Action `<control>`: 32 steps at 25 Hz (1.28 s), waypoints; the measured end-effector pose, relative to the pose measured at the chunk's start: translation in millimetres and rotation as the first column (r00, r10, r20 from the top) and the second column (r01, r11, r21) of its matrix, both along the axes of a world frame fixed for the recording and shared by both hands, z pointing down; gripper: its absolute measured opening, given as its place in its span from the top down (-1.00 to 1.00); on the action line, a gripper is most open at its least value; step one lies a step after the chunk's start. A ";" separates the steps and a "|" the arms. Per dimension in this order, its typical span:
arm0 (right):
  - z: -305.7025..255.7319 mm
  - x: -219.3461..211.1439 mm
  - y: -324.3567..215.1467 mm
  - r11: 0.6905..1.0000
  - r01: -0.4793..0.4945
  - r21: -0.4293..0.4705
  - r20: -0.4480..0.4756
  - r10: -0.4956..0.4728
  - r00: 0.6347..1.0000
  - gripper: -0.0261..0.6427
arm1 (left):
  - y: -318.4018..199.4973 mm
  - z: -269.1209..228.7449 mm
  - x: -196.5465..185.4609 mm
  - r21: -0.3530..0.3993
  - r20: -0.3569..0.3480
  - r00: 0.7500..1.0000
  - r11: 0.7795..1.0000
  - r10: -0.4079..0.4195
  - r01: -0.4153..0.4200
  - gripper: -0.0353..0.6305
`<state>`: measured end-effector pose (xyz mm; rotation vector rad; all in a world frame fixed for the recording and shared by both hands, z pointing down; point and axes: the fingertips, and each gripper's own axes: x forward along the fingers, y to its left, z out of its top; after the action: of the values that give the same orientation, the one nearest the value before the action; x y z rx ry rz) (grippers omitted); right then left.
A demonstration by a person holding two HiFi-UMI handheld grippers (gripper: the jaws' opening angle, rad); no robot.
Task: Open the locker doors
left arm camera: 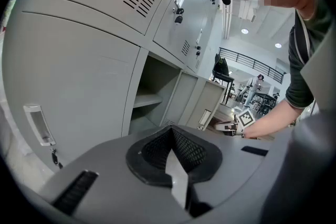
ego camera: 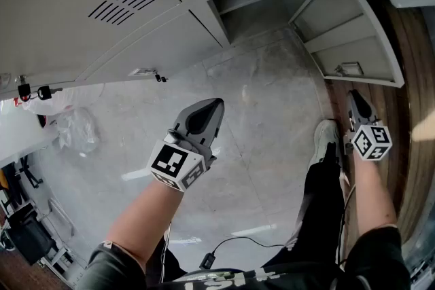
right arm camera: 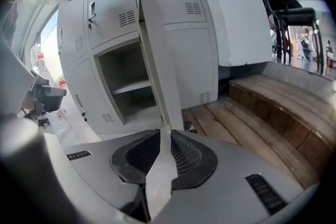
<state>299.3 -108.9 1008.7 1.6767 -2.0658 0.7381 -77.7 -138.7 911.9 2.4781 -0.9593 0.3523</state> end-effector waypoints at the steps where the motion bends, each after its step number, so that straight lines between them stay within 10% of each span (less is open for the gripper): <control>1: 5.5 -15.1 9.1 0.999 0.024 -0.020 0.022 -0.024 0.999 0.71 | -0.2 -0.5 -0.6 0.000 -0.001 1.000 1.000 -0.002 0.002 0.88; 13: -54.9 -240.3 -34.9 0.874 0.441 0.204 0.136 -0.471 0.871 0.78 | -2.2 -0.7 -1.7 -0.004 -0.036 0.999 1.000 -0.030 0.030 0.88; 32: -54.6 -257.8 -25.8 0.848 0.486 0.213 0.112 -0.515 0.850 0.79 | 0.9 3.8 0.4 -0.020 -0.065 0.998 1.000 -0.022 0.021 0.88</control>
<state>41.5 -134.7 954.1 1.0837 -2.6008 0.5385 -77.3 -137.7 915.7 2.4445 -0.9505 0.2707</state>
